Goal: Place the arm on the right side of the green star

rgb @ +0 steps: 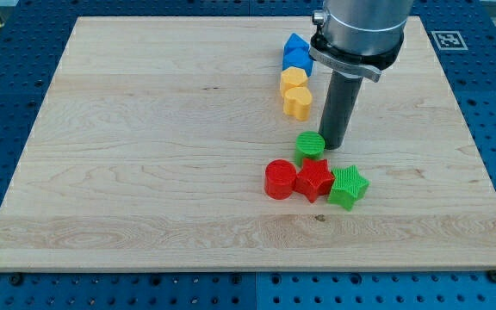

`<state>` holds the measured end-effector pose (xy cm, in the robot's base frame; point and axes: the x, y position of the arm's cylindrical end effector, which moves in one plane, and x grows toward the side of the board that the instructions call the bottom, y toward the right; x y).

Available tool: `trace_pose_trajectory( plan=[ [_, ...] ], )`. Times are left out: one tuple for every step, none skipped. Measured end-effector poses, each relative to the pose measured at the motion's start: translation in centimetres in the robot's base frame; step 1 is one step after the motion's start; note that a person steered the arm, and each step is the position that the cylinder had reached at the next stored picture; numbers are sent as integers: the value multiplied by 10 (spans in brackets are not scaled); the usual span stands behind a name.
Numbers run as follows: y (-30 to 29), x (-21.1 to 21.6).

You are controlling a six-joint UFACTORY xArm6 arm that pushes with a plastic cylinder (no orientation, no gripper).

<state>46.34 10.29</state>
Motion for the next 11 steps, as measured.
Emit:
trace_pose_trajectory(
  plan=[
    [0,3],
    [0,13],
    [0,13],
    [24,14],
    [31,21],
    [53,40],
    [74,91],
    [44,135],
    [19,128],
    [18,126],
    [24,124]
  ],
)
